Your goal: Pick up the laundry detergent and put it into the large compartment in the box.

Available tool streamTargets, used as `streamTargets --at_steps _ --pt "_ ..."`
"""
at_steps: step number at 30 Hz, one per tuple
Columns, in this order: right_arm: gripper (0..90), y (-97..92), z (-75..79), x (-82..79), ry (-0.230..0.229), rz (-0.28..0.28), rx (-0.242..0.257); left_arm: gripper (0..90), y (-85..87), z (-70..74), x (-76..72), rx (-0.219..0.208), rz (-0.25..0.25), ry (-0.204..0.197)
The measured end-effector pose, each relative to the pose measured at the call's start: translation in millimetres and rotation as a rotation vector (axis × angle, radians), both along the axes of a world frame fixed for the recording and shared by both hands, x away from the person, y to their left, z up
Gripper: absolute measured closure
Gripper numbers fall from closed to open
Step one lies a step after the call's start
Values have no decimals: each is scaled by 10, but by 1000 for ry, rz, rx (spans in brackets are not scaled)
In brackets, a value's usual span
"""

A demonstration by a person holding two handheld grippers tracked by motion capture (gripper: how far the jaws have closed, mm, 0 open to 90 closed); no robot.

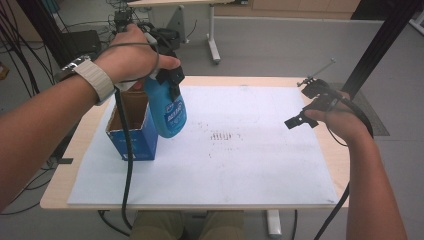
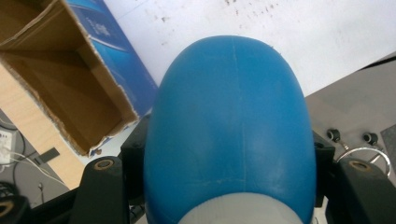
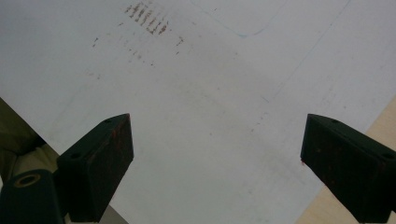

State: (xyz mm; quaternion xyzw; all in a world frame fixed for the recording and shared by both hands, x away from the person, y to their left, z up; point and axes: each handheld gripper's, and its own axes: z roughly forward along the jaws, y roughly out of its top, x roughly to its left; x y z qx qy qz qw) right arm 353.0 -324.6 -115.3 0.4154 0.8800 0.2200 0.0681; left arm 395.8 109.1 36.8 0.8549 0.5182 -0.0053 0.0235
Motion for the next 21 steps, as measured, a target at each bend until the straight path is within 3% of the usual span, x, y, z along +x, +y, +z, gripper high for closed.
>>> streamTargets --at_steps 8,21 --pt "93 -10 -4 15 -1 0 4 389 77 88 38 15 66 -6" --pt "93 -14 -49 45 2 9 13 389 336 159 171 -27 167 25"
